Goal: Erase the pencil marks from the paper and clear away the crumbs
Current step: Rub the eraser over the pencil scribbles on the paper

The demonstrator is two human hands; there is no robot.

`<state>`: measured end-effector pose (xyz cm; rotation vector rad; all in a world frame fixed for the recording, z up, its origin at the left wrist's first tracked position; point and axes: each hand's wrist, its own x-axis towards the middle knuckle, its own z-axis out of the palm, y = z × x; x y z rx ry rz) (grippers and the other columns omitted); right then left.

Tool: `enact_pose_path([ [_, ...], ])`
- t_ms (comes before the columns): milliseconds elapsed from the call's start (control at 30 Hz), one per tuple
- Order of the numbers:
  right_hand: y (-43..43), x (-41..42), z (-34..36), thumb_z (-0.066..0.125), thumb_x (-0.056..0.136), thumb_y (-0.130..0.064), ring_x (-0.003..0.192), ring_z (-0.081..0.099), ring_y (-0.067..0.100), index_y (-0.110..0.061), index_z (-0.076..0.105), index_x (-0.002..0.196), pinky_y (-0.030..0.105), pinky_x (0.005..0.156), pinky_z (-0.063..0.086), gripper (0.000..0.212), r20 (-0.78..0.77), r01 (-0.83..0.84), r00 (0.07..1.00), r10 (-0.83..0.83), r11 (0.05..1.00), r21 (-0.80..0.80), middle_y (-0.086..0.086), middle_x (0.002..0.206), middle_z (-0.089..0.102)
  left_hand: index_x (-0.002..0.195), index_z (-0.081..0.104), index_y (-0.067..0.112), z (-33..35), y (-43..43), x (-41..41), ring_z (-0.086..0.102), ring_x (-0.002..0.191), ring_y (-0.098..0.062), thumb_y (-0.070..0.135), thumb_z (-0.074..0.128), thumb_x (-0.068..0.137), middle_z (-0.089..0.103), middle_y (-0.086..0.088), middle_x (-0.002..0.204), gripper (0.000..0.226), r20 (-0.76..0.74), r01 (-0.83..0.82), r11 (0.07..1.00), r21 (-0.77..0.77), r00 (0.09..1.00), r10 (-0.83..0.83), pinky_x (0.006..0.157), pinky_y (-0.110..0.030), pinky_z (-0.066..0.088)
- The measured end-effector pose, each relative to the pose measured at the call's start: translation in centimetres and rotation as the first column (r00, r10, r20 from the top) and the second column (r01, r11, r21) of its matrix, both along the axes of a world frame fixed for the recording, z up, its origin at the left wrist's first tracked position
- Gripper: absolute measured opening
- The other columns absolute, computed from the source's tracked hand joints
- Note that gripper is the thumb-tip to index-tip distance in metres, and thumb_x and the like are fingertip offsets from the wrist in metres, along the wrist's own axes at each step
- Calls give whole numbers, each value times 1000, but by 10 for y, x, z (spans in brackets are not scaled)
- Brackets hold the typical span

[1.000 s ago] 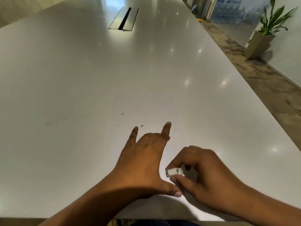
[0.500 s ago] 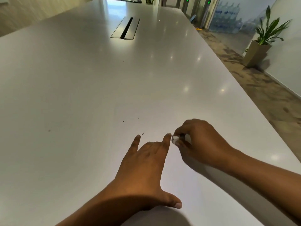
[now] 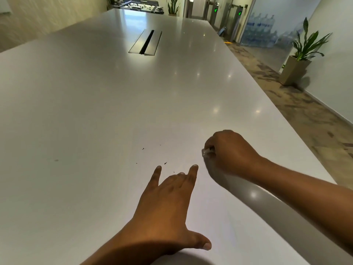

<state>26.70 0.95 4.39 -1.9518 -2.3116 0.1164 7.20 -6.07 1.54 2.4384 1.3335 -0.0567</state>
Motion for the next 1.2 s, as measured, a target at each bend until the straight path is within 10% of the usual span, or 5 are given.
enact_pose_path([
  [467,26,-37,25,65,84,-22,82,69,20,-20,78,93,34,73,59,15,-33,-64,998,60,988,-140,1,88,75,155,-7,36,9,0,2,3,152,-10,84,64,65,4,11,166,124,-32,-8,1000,-8,999,8,120,-48,-11],
  [767,25,-65,33,57,79,2,51,36,14,-12,40,59,22,46,26,29,404,-99,902,156,982,-158,2,61,41,154,-6,38,7,2,1,2,152,-10,83,65,66,3,12,166,122,-20,-35,999,-33,999,34,120,-47,-13],
  [1033,23,-58,50,69,84,-20,77,62,6,-24,75,96,24,70,52,14,-77,-235,972,222,937,-257,-9,84,69,154,-4,38,7,3,1,6,152,-13,81,65,67,8,13,165,119,10,-29,999,-40,1000,30,120,-49,-11],
  [1200,26,-53,23,58,77,-10,69,64,21,-9,72,82,30,60,55,16,70,-71,993,93,961,-268,4,74,69,154,-8,37,8,4,1,5,151,-10,81,65,68,6,12,165,121,1,-21,999,-34,1000,21,119,-48,-14],
])
